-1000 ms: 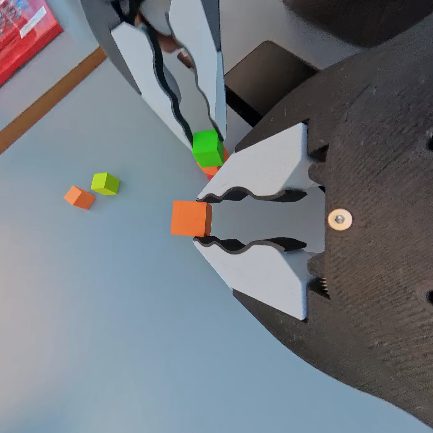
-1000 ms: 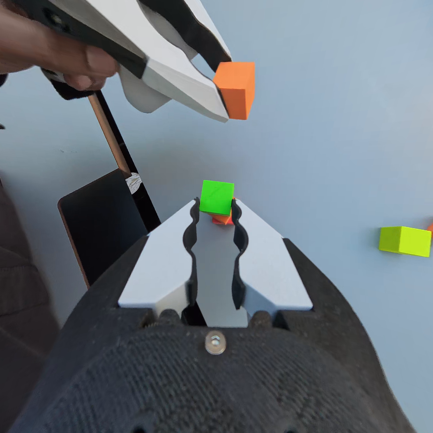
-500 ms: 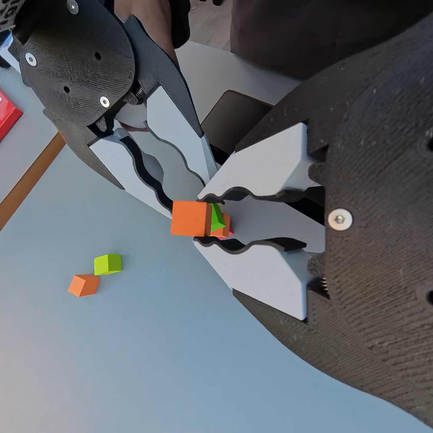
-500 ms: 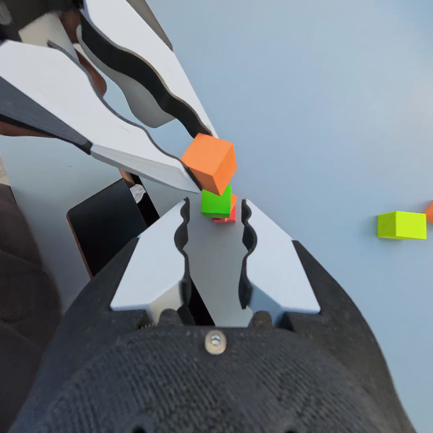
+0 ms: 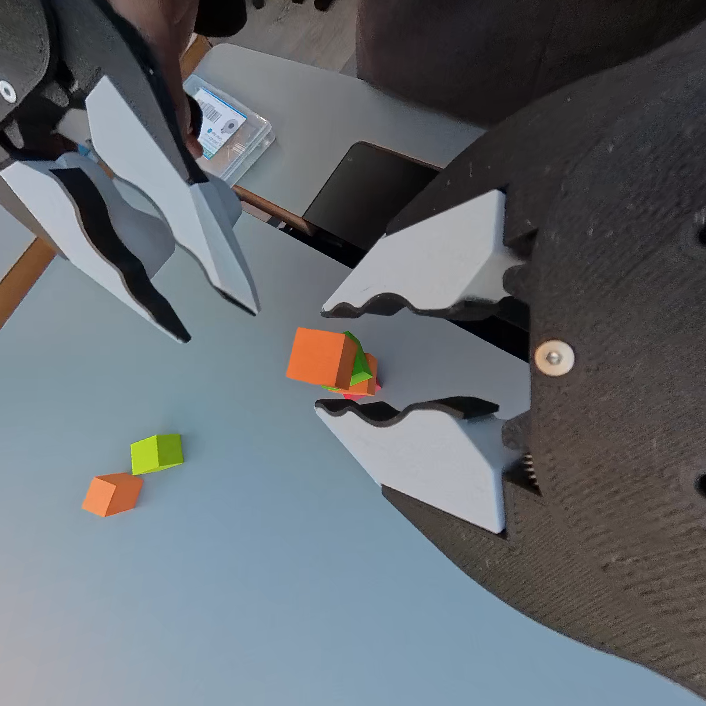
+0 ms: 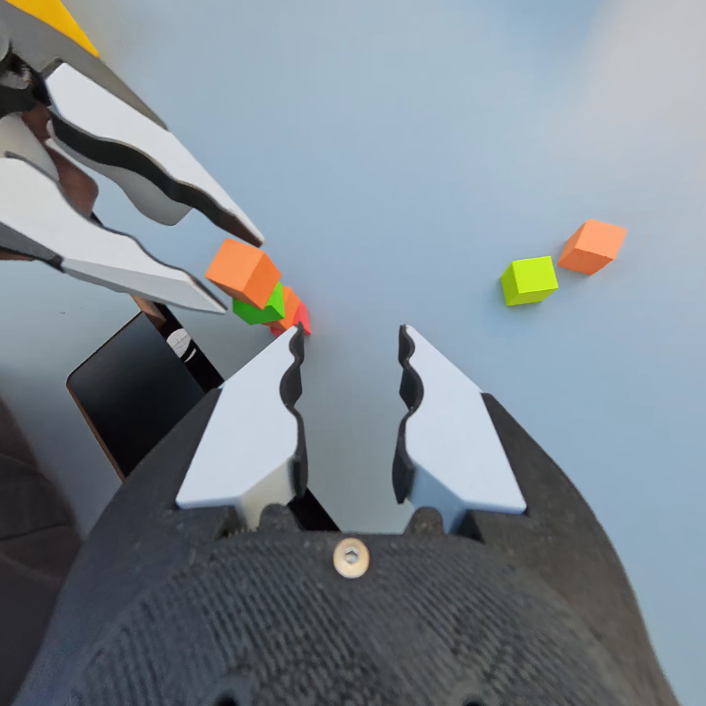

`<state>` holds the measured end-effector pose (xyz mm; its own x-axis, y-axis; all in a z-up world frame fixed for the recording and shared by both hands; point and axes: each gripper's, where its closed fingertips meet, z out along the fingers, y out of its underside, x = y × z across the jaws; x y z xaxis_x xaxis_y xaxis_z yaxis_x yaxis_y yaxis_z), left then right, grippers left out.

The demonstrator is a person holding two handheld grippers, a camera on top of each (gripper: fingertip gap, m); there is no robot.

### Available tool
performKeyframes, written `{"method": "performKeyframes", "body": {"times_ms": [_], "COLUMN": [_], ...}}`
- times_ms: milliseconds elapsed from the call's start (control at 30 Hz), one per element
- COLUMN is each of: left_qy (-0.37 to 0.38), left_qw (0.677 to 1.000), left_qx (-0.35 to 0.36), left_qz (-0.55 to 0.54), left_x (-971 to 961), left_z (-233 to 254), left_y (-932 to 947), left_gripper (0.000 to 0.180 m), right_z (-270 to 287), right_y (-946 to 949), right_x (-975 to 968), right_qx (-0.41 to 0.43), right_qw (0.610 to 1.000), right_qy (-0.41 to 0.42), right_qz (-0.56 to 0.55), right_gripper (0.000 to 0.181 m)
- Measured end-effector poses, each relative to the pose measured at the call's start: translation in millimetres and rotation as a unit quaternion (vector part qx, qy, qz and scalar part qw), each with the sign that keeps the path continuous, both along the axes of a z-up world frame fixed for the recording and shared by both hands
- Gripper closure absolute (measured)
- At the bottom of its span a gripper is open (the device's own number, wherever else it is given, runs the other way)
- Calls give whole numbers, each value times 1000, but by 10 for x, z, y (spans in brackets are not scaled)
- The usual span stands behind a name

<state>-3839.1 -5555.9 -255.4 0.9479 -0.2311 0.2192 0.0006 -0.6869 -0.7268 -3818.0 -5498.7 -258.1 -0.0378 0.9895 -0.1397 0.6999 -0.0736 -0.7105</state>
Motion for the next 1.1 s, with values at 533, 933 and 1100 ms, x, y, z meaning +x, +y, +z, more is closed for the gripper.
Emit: {"method": "performKeyframes", "body": {"times_ms": [533,933,1100], "left_qy": [21,5,52], "left_qw": [998,1000,997], "left_qx": [42,-29,-46], "left_qz": [40,-4,-29], "left_x": [-320,-618,-521], "left_z": [216,-575,-814], "left_y": [196,2014,2247], "left_gripper": [135,134,155], "right_z": [-781,211,165], "right_y": [1127,593,457], "right_x": [-556,224,471], "right_qx": [-12,-59,-52], "right_qw": [989,981,980], "right_qy": [-65,53,35], "right_qz": [-130,-175,-189], "right_gripper": [154,154,154]}}
